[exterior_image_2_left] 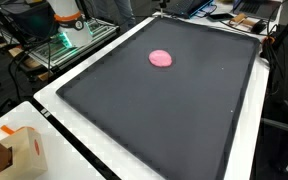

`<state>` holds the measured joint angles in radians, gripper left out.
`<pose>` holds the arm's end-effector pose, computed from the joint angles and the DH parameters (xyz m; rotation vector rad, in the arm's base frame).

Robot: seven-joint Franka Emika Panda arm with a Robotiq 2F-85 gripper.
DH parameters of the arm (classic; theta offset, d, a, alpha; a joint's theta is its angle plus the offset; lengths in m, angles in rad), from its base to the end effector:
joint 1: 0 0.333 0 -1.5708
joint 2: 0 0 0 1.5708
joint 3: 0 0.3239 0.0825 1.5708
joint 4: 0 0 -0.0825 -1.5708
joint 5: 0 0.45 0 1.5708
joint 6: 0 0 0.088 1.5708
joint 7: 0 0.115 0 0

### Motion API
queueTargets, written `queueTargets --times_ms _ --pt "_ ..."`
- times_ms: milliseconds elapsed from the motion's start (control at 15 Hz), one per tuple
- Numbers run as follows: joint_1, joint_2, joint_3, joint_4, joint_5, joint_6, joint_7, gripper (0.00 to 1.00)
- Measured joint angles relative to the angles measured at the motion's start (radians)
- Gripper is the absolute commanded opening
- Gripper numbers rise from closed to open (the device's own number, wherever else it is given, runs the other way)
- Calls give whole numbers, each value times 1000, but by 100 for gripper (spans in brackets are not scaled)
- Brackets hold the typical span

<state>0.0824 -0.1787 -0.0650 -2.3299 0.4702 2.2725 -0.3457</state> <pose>0.5480 0.0235 0.3879 -2.7657 -0.1079 -0.2501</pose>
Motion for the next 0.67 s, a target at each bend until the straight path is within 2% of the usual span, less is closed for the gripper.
queueTargets --times_ms 333,667 --pt "-21 64 -57 0 201 -1 -240 6" --pt "-76 143 -66 1 322 -4 -376 6"
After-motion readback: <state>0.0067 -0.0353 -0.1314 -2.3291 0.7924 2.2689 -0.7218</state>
